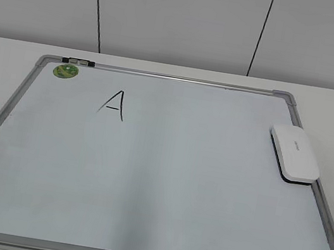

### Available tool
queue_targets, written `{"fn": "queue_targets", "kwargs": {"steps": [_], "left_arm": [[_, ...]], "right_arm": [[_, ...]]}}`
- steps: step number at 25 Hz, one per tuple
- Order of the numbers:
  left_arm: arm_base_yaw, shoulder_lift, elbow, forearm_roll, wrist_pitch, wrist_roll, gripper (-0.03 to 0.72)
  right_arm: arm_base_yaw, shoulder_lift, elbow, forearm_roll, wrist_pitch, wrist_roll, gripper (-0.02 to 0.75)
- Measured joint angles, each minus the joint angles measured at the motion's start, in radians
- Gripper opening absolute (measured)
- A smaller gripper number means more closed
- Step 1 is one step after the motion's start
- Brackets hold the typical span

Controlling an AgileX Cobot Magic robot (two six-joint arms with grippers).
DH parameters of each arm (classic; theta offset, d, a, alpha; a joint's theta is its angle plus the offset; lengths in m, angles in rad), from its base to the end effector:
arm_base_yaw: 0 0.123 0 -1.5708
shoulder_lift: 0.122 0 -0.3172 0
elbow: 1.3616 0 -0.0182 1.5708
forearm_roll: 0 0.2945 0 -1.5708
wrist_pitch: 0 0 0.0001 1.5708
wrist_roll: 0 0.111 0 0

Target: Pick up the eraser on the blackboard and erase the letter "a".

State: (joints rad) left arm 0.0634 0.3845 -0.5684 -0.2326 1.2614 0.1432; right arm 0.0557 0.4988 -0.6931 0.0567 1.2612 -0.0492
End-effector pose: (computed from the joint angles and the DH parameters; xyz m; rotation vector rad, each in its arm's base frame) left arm 0.0629 -0.0204 0.2832 0.0951 2.5312 -0.2291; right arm 0.0811 0.0105 0.3147 -0.1326 2.5463 0.0781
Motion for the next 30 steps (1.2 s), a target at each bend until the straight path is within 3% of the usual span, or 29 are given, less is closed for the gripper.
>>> {"fn": "queue_targets", "kwargs": {"steps": [13,30], "left_arm": [[0.0,0.0,0.04,0.072,-0.129,-0.012,0.443],[0.0,0.0,0.055,0.092,-0.169,-0.012,0.443]], "right_arm": [[0.0,-0.006,0.198,-0.017,-0.115,0.0,0.589],[0.0,-0.006,0.205,-0.017,-0.131,0.002,0.588]]}}
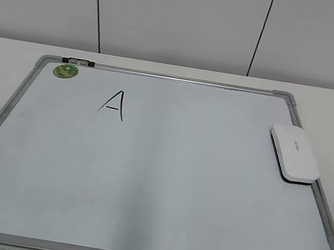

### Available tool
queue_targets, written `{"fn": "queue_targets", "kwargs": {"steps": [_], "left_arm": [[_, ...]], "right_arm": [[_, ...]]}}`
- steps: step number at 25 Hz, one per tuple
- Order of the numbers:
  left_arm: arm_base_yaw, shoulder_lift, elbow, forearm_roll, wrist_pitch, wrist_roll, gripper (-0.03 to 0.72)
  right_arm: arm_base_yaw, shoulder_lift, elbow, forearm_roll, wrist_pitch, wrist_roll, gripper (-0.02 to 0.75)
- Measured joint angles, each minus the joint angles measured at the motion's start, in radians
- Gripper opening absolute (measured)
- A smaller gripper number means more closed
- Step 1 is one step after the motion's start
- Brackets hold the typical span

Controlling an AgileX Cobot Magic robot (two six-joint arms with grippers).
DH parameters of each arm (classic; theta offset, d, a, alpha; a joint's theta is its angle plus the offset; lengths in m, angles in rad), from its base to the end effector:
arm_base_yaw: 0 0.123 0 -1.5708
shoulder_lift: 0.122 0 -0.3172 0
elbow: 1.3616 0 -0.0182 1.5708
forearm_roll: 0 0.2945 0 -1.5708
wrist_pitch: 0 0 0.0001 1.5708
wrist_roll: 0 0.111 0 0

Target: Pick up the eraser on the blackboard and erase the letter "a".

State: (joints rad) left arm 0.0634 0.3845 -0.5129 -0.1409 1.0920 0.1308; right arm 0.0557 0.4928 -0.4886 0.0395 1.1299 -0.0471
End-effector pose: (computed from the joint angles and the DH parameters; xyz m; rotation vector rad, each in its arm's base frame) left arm 0.0779 -0.0089 0.2733 0.0581 2.4355 -0.0949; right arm 0.0879 0.0089 0.2524 -0.1250 2.6144 0.0557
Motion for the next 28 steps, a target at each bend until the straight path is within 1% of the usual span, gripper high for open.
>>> {"fn": "queue_targets", "kwargs": {"steps": [17,23,28], "left_arm": [[-0.002,-0.008,0.0,0.002,0.0,0.0,0.443],[-0.002,-0.127,0.0,0.004,0.0,0.0,0.443],[-0.002,-0.28,0.0,0.004,0.002,0.0,0.443]], "right_arm": [[0.0,-0.002,0.0,-0.002,0.0,0.0,0.588],[0.0,-0.076,0.0,-0.002,0.0,0.0,0.587],[0.0,-0.24,0.0,-0.002,0.0,0.0,0.587]]}}
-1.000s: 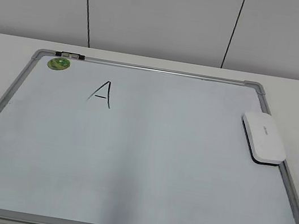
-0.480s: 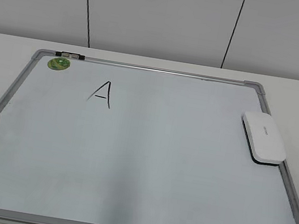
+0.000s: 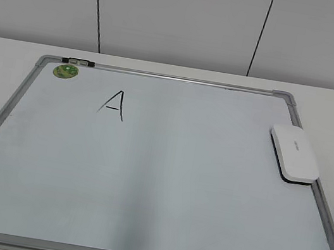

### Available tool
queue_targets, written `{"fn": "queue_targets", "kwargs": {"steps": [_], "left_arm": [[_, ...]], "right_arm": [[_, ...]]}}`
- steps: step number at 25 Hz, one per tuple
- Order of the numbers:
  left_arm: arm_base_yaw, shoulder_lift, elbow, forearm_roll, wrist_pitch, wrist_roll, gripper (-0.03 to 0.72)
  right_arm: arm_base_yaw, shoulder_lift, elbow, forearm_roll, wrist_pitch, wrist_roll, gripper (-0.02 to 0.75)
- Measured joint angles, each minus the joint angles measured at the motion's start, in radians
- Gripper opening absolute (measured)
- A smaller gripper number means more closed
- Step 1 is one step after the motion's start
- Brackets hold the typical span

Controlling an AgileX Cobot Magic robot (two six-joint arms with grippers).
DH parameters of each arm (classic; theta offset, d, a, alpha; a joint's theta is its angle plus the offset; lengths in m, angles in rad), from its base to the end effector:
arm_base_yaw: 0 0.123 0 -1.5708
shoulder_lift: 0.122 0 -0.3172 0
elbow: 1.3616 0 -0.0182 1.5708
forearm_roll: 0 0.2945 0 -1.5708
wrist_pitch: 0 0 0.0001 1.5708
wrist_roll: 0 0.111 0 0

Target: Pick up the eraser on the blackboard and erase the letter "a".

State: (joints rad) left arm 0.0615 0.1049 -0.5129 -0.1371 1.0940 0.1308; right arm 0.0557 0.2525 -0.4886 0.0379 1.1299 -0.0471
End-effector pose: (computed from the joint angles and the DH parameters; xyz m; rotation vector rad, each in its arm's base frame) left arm 0.0334 -0.0115 0.2885 0.0764 2.1600 -0.0574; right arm 0.0547 0.0069 0.2697 -0.1193 2.3742 0.0526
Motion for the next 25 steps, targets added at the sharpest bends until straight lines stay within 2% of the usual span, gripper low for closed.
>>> {"fn": "queue_targets", "kwargs": {"steps": [10,16,25], "left_arm": [[-0.012,-0.088,0.0,0.0,0.003,-0.001,0.443],[-0.073,-0.09,0.0,0.0,0.003,-0.001,0.442],[-0.075,-0.095,0.0,0.0,0.006,-0.001,0.442]], "right_arm": [[0.0,-0.259,0.0,0.0,0.008,0.0,0.587],[0.0,-0.269,0.0,0.0,0.011,0.0,0.587],[0.0,-0.269,0.0,0.0,0.011,0.0,0.587]]}}
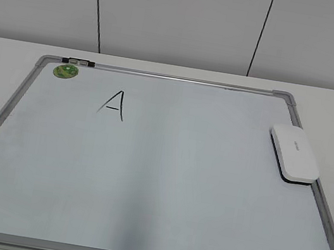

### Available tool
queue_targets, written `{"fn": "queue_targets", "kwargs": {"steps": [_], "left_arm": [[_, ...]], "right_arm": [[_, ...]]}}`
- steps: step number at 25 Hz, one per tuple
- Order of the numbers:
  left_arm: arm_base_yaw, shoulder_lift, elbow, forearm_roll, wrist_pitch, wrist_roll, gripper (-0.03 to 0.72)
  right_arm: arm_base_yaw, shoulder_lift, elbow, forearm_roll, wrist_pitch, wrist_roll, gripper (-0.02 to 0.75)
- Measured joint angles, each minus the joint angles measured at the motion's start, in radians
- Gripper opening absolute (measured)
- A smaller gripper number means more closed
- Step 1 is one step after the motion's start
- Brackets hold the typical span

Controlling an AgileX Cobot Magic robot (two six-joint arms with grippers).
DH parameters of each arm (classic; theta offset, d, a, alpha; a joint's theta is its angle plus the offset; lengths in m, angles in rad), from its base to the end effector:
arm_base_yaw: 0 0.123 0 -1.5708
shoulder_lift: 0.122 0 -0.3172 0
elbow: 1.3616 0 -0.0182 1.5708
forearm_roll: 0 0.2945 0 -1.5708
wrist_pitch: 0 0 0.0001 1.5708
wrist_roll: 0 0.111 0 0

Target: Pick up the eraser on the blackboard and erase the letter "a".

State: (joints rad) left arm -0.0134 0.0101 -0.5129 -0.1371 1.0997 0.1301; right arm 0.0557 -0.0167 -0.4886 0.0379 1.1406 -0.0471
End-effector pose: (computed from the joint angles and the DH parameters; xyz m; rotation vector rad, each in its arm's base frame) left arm 0.0163 -0.0137 0.2903 0.1585 2.0678 -0.0936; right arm 0.0131 0.0046 0.2780 -0.1126 2.1157 0.0510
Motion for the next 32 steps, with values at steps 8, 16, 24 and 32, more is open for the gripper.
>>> {"fn": "queue_targets", "kwargs": {"steps": [8,16,24,32], "left_arm": [[0.0,0.0,0.0,0.0,0.0,0.0,0.442],[0.0,0.0,0.0,0.0,0.0,0.0,0.425],[0.0,0.0,0.0,0.0,0.002,0.0,0.422],[0.0,0.0,0.0,0.0,0.002,0.0,0.396]], "right_arm": [[0.0,0.0,0.0,0.0,0.0,0.0,0.587],[0.0,0.0,0.0,-0.002,0.0,0.0,0.587],[0.0,0.0,0.0,-0.002,0.0,0.0,0.587],[0.0,0.0,0.0,-0.004,0.0,0.0,0.587]]}}
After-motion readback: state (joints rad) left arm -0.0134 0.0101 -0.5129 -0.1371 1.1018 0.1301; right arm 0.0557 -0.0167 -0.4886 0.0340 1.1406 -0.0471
